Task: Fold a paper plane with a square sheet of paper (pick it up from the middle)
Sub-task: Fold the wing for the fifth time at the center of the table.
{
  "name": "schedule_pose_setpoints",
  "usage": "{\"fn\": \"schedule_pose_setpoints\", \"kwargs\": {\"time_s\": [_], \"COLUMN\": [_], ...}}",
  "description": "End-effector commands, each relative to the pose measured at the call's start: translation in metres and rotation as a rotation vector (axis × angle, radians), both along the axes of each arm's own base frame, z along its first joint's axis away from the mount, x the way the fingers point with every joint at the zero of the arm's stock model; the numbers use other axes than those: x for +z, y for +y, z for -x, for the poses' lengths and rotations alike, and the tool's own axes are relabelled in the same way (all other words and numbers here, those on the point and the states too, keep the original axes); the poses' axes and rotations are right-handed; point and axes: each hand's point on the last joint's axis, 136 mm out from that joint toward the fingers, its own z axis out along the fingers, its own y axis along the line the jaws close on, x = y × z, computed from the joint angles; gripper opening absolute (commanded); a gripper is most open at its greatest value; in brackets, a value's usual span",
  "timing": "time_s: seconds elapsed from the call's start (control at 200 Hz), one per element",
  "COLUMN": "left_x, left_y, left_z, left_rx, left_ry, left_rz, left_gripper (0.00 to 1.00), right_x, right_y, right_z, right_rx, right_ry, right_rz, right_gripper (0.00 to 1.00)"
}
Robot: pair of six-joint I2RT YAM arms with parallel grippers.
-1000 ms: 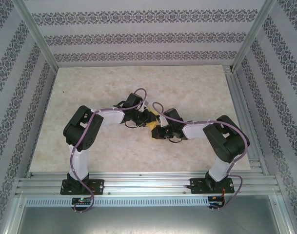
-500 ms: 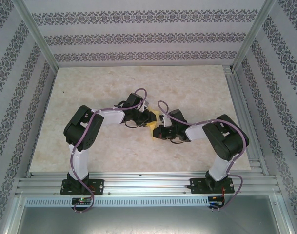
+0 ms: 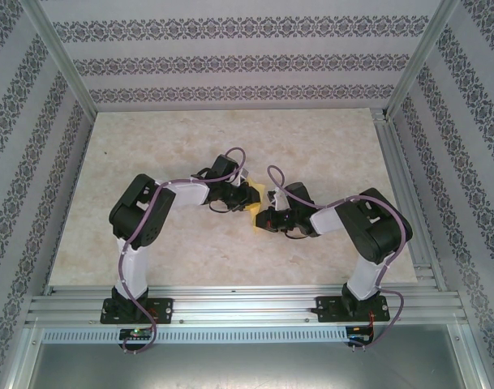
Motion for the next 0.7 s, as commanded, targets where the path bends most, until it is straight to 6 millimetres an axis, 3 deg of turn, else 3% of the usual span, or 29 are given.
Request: {"fn": "schedule_pose_setpoints", "kwargs": {"time_s": [0.0, 0.32, 0.54, 0.619, 0.699], "left_x": [-0.004, -0.042, -0.046, -0.045, -0.045], "left_y": [-0.007, 0.0, 0.001, 0.001, 0.0], "left_z": [-0.006, 0.001, 0.003, 0.003, 0.003], "left_rx": [-0.027, -0.015, -0.018, -0.022, -0.025], "left_ry": [-0.051, 0.003, 0.008, 0.006, 0.006], "left_rz": [-0.008, -0.052, -0.059, -0.057, -0.057], "left_gripper": [0.23, 0.22, 0.21, 0.21, 0.21], "right_x": [-0.016, -0.006, 0.019, 0.026, 0.034], "right_y": [-0.008, -0.008, -0.019, -0.029, -0.028], "right_z": [0.001, -0.002, -0.002, -0.002, -0.001], "right_rx": [-0.032, -0.037, -0.051, -0.07, -0.066], "right_ry": [0.023, 0.012, -0.04, -0.068, -0.092], "right_rz": [0.039, 0.048, 0.116, 0.169, 0.183], "right_gripper": [0.0, 0.04, 0.23, 0.22, 0.14]}}
